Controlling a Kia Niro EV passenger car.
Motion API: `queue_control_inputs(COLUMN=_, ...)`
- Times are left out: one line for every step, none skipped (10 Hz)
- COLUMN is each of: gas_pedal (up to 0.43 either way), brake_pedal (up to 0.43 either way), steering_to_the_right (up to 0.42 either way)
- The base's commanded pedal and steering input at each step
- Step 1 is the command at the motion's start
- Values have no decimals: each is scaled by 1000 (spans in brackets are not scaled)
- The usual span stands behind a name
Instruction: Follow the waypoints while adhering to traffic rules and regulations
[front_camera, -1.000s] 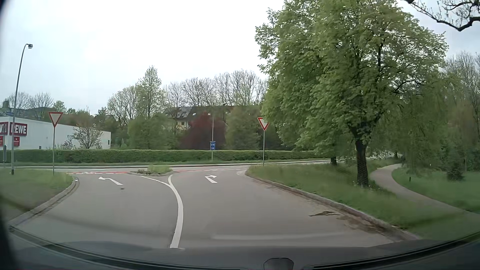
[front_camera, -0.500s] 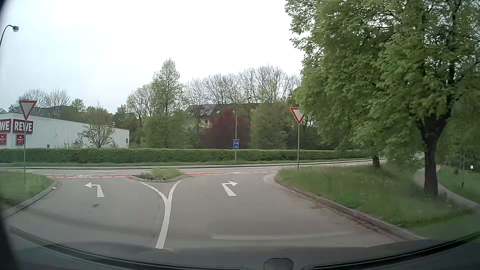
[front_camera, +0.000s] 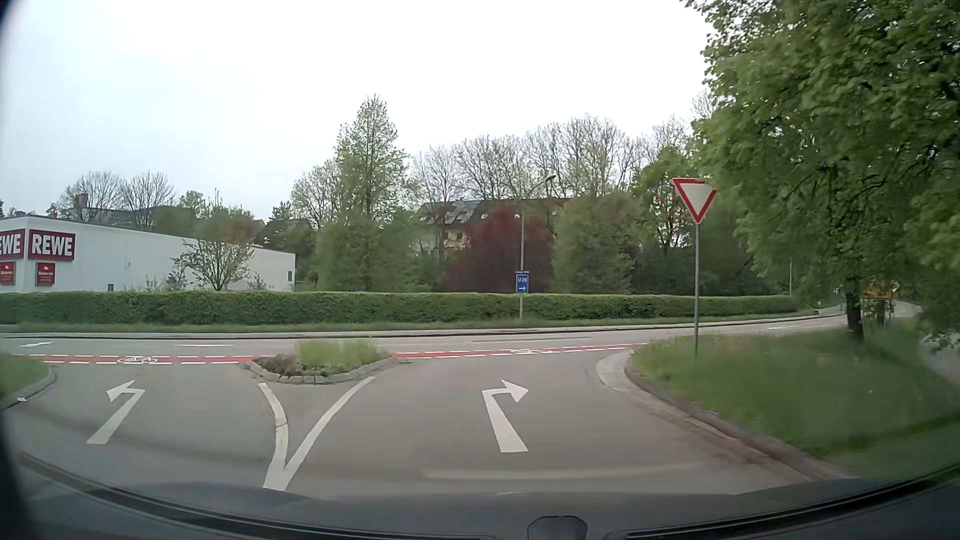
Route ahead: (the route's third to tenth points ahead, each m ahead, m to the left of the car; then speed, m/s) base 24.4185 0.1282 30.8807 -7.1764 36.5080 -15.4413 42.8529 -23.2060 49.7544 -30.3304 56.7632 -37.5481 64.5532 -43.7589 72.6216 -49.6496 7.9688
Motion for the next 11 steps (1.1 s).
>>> queue_control_inputs(gas_pedal=0, brake_pedal=0, steering_to_the_right=-78)
queue_control_inputs(gas_pedal=0, brake_pedal=0, steering_to_the_right=-70)
queue_control_inputs(gas_pedal=0, brake_pedal=0, steering_to_the_right=-56)
queue_control_inputs(gas_pedal=0, brake_pedal=0, steering_to_the_right=-34)
queue_control_inputs(gas_pedal=0, brake_pedal=0, steering_to_the_right=-7)
queue_control_inputs(gas_pedal=0, brake_pedal=0, steering_to_the_right=28)
queue_control_inputs(gas_pedal=0, brake_pedal=0, steering_to_the_right=55)
queue_control_inputs(gas_pedal=0, brake_pedal=0, steering_to_the_right=90)
queue_control_inputs(gas_pedal=0, brake_pedal=0, steering_to_the_right=121)
queue_control_inputs(gas_pedal=0, brake_pedal=0, steering_to_the_right=145)
queue_control_inputs(gas_pedal=0, brake_pedal=0, steering_to_the_right=170)
